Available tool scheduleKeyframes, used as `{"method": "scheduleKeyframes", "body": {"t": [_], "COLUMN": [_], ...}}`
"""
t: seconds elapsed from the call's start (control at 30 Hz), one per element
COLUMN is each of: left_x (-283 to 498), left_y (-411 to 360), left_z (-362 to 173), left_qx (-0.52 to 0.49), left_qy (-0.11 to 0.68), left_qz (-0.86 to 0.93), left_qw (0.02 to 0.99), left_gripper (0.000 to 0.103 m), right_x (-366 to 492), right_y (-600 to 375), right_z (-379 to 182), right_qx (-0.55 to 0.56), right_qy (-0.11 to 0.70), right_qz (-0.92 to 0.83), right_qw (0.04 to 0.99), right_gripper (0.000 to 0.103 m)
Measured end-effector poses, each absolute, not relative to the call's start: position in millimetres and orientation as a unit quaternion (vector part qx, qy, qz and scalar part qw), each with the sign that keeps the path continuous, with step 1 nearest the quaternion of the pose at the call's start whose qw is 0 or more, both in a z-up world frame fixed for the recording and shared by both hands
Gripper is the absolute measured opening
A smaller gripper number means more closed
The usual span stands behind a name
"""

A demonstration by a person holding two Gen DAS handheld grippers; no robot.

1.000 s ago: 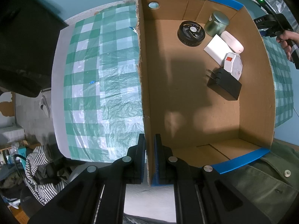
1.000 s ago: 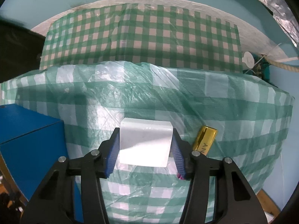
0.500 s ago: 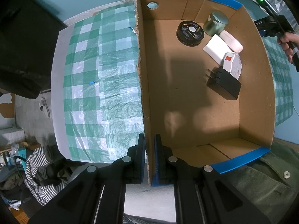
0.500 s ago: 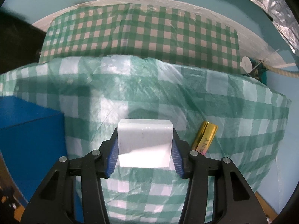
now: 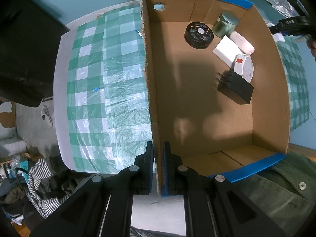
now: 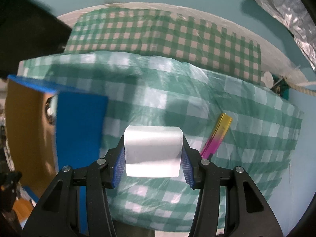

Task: Organize rigid objects
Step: 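Carry the white cube charger with the right gripper into the box and release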

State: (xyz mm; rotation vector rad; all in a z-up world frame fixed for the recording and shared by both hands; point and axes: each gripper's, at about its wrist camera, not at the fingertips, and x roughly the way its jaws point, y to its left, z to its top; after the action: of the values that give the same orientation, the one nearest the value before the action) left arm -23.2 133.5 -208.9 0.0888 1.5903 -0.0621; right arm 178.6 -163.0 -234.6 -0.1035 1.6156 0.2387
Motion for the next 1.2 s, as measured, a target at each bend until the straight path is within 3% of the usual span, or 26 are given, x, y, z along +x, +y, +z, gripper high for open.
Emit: {"method": "scheduleKeyframes", "body": {"t": [0.67,1.2], "left_x": [-25,-24], "left_y": [132,132], "left_z": [-207,-207], "left_qx": [0.053,0.056], "left_qy": [0.71,0.709], "left_qz": [-0.039,-0.041], "left_qw": [0.701,0.702], "left_gripper": [0.008,0.008], "right_x": [129,73], "right_y": [-84,-12], "right_z": [-147,-178], "right_qx": [-0.121,-0.254], "right_qy": [0.665,0.643], "right_qz": [0.235,0.338], "right_qw": [0.699,0.639], "right_gripper": [0.05,0.05]}}
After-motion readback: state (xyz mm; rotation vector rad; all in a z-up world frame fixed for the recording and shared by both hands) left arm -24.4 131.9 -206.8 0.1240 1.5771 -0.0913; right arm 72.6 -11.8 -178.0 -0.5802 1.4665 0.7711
